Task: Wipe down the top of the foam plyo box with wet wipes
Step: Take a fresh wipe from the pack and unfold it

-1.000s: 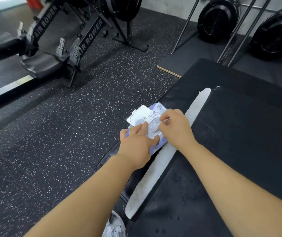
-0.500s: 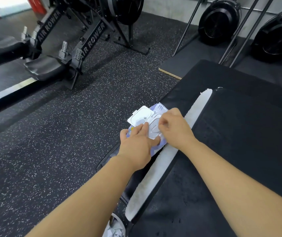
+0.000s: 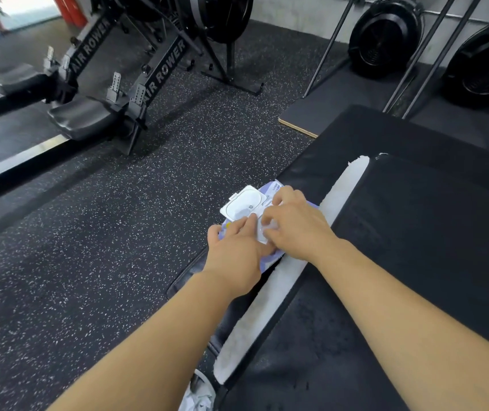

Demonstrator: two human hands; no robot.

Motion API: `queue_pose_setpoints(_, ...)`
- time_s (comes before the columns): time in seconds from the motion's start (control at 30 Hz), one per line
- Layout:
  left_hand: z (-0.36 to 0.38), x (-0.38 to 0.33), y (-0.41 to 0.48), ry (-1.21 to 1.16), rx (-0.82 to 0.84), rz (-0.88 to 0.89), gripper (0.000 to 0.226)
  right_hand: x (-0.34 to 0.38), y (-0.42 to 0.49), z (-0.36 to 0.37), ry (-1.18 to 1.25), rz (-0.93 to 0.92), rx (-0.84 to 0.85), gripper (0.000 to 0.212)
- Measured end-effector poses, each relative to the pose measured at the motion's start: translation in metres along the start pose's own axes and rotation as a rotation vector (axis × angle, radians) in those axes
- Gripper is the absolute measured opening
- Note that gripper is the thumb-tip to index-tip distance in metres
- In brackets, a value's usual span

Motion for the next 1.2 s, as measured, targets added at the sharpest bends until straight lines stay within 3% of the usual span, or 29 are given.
queue_pose_setpoints(0.2,0.005,0.001,0.0,-0.002,0.032,0.006,0.042,-0.001,0.0,0.0,0.008,-0.013,0.003,0.007)
queue_pose_setpoints(0.4,0.007,0.001,0.001,0.028,0.092,-0.016,0.045,-0.053,-0.022,-0.019,0.634,0.187,-0.226,0.025)
queue_pose_setpoints(0.63,0.001,-0.002,-0.001,-0.028,0.087,-0.017,0.047,-0.072,-0.044,-0.002,1.221,0.353,-0.342,0.024)
queue_pose_setpoints(0.73,-0.008,0.001,-0.001,-0.216,0.012,-0.058,0.034,-0.071,-0.053,0.007,1.406,0.391,-0.347,0.023)
queue_pose_setpoints(0.83,-0.013,0.013,0.004,-0.488,-0.003,-0.215,0.015,-0.06,-0.054,0.01,1.468,0.354,-0.259,0.02)
queue_pose_setpoints(0.9,-0.01,0.014,0.008,-0.481,0.044,-0.269,0.014,-0.056,-0.055,0.007,1.491,0.337,-0.234,0.018)
queue_pose_setpoints(1.2,-0.008,0.012,0.008,-0.424,0.026,-0.292,0.014,-0.081,-0.063,-0.027,1.314,0.347,-0.496,0.034)
Point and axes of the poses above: each hand's wrist, its own y-axis towards the middle knuckle, its own z-axis out of the palm, x = y × z, the point moved 9 cm from there along y, towards the middle knuckle, and after that the axes turned 7 degrees about -z, right-handed, at the moved point
